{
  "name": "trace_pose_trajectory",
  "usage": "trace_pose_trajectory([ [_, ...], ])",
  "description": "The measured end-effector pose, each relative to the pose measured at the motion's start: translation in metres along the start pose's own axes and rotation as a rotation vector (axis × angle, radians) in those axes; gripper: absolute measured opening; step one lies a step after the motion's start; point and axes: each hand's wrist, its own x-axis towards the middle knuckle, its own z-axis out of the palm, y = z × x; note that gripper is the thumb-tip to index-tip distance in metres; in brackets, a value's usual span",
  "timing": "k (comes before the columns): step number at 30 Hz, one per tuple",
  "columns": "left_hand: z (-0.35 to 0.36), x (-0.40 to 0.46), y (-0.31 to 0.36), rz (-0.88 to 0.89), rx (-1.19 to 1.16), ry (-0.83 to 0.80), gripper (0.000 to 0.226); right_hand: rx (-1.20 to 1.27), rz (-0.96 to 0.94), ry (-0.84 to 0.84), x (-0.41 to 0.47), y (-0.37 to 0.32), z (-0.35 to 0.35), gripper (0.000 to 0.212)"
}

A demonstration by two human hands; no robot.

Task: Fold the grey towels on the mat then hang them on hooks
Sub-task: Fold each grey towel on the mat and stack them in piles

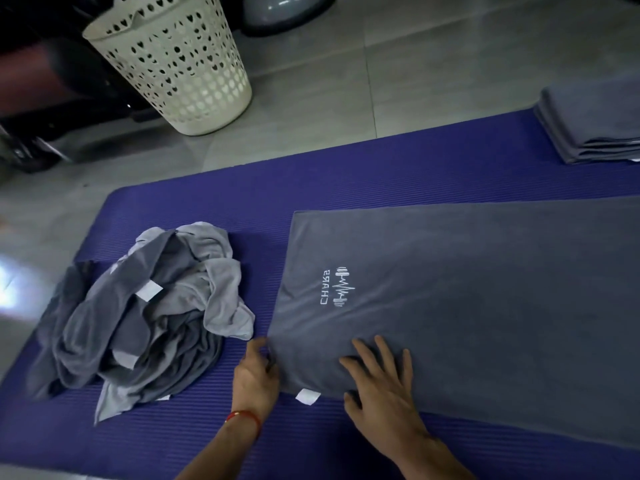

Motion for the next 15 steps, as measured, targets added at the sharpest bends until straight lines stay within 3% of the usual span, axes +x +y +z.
trace_pose_trajectory([
  [3,-0.012,-0.011,0.022,0.019,-0.112,-0.019,0.043,0.072,-0.038,0.024,0.001,-0.006,-0.004,0.053],
  [5,-0.021,-0.017,0.051,0.008,-0.264,-0.126,0.040,0.291,-0.079,0.012,0.007,-0.020,-0.018,0.058],
  [7,-0.026,-0.017,0.076,-0.048,-0.412,-0.223,0.035,0.582,-0.002,-0.095,0.016,-0.035,-0.034,0.060],
  [10,-0.026,-0.002,0.106,-0.024,-0.364,-0.295,0.025,0.667,0.166,-0.046,0.033,-0.038,-0.044,0.032],
  [12,-0.021,0.022,0.120,0.019,-0.248,-0.248,0.010,0.636,0.275,0.040,0.043,-0.030,-0.050,0.014],
  [15,-0.007,0.090,0.133,0.130,-0.113,-0.050,0.010,0.548,0.322,0.008,0.044,-0.012,-0.057,0.027],
])
